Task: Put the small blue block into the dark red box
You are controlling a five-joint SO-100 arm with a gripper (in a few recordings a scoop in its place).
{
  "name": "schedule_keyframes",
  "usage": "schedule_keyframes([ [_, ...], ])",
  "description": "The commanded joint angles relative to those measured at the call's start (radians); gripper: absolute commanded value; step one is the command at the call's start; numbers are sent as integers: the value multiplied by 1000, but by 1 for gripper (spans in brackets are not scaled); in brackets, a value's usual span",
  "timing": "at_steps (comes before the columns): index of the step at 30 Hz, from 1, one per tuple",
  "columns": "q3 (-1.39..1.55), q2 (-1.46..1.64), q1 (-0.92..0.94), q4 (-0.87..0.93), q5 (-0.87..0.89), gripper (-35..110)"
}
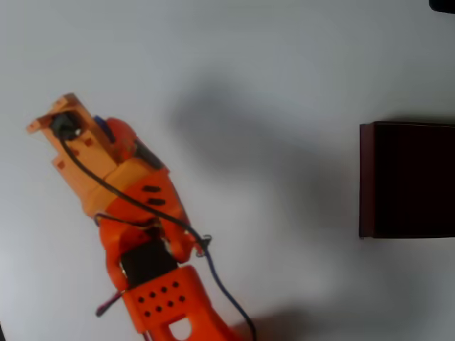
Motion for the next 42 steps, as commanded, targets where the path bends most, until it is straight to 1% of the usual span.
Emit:
schedule_keyframes([
  [1,-94,106,43,221,-104,0],
  [4,-172,133,129,472,-206,0],
  [6,-179,175,210,581,-279,0],
  [11,-54,364,469,681,-443,0],
  [14,2,439,647,686,-568,0],
  [17,3,436,813,681,-676,0],
  [20,-18,370,936,647,-746,0],
  [22,-44,298,997,621,-756,0],
  [30,-161,41,1147,468,-802,0],
  [36,-399,-252,1216,477,-842,0],
  [39,-477,-348,1233,476,-868,0],
  [42,-514,-414,1252,476,-861,7],
])
